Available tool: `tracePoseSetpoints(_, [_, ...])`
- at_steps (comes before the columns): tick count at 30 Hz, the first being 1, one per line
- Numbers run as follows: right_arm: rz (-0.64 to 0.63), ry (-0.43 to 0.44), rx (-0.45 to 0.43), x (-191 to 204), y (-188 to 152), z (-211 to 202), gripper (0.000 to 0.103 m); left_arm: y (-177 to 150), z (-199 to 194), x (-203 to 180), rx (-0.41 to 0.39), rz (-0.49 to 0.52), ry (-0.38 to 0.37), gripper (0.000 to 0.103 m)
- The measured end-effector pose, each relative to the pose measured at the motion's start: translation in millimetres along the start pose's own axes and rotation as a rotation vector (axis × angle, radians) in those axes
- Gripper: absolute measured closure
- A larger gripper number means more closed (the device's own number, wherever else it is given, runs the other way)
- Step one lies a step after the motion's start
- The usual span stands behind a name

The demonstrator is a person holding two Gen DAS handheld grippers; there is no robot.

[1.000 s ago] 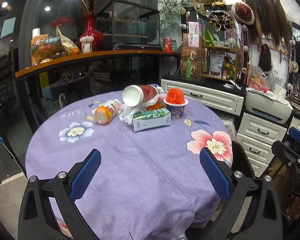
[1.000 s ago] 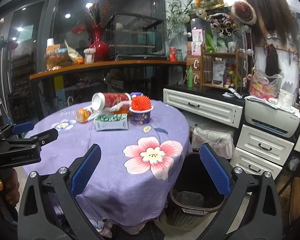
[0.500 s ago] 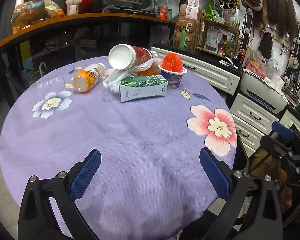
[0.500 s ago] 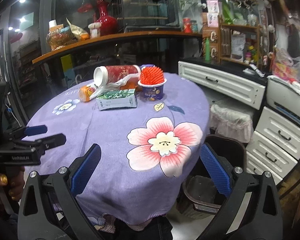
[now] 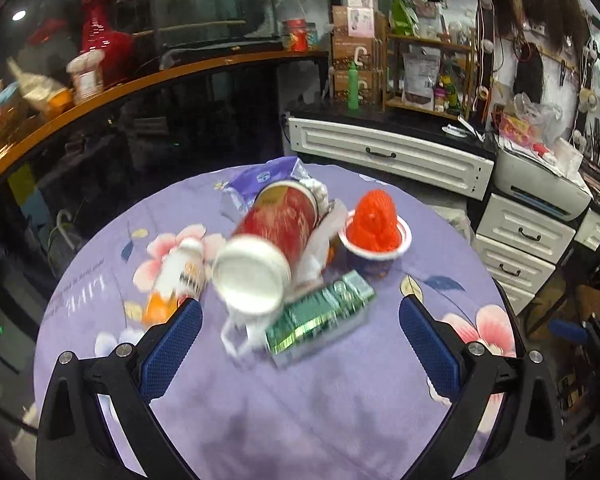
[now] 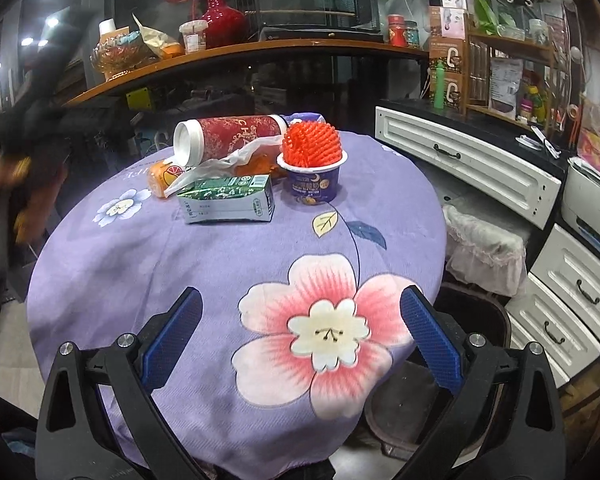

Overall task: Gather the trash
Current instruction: 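Reach the left tool to the red coffee cup and close on it, then grasp the orange mesh with the right tool while the left tool lifts the red cup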

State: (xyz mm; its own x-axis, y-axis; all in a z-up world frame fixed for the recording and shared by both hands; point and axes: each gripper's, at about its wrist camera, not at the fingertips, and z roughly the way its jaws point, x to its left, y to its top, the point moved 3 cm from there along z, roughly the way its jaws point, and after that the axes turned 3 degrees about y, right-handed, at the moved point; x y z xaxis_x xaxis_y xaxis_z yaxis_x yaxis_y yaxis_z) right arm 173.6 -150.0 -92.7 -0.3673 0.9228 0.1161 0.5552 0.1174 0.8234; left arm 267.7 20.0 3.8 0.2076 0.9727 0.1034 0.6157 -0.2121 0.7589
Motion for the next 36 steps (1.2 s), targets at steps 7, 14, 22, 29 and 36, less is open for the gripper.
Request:
tracePoseSetpoints(7, [0.025,0.012,0.004,-12,8,11,0.005,65,75,10,0.212,0.035,-0.052,0.006])
tracePoseSetpoints(14, [0.029,0.02,0.013,-18,14,22,0.005,79,155,6,0.474,0.097,-0.049,0.01])
tracePoseSetpoints(22, [0.039,0.038,0.021,-21,17,32,0.005,64,206,0,0.686,0.184,-0.007,0.017])
tracePoseSetpoints(29, [0.023,0.053,0.011,-17,30,42,0.005,63,214,-2,0.672,0.21,0.001,0.024])
tracePoseSetpoints(36, [-0.025,0.106,-0.061,-14,66,55,0.005,72,174,29,0.493,0.014,-0.086,0.025])
